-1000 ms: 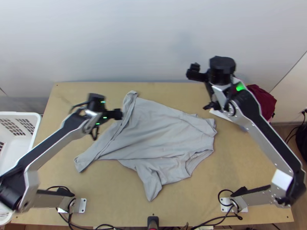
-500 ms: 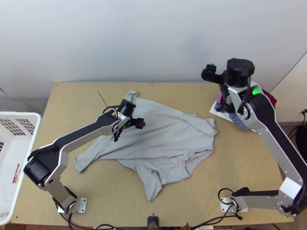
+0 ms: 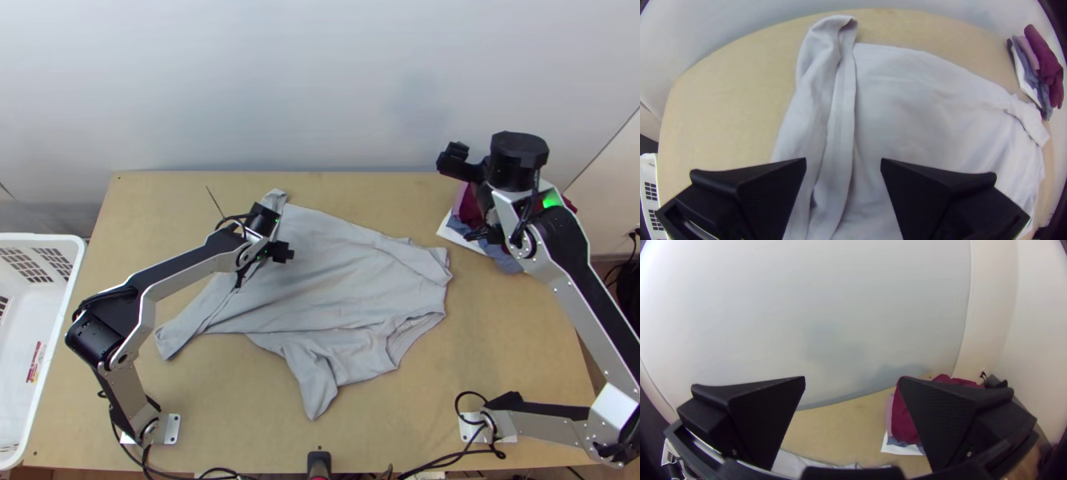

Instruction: Fold the t-shirt

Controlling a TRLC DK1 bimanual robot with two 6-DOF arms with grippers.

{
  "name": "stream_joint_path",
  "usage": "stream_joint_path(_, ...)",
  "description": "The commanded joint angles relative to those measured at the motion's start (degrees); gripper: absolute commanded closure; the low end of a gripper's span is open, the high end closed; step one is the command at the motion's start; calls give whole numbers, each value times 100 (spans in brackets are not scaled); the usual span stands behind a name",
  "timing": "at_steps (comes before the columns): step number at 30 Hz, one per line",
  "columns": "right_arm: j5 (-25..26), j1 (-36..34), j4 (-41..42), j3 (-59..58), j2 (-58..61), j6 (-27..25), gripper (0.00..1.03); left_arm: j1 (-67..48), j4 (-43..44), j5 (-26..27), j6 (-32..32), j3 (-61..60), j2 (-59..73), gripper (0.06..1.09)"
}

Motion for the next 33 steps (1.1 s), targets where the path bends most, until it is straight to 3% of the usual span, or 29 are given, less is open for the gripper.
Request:
stream_joint_path(1, -14, -121, -14, -113, -89, 28, 4, 80, -86, -57, 90, -51, -76, 39)
stream_joint_path(8, -14, -165, 4, -166, -150, 37, 4, 168, -209, -83, 214, -95, -164, 52)
stream_joint_path(10, -14, -182, 4, -166, -159, 37, 4, 229, -209, -92, 257, -95, -164, 60)
stream_joint_path(33, -5, -253, 100, -394, -291, 11, 4, -70, -710, -13, 345, -148, -269, 60)
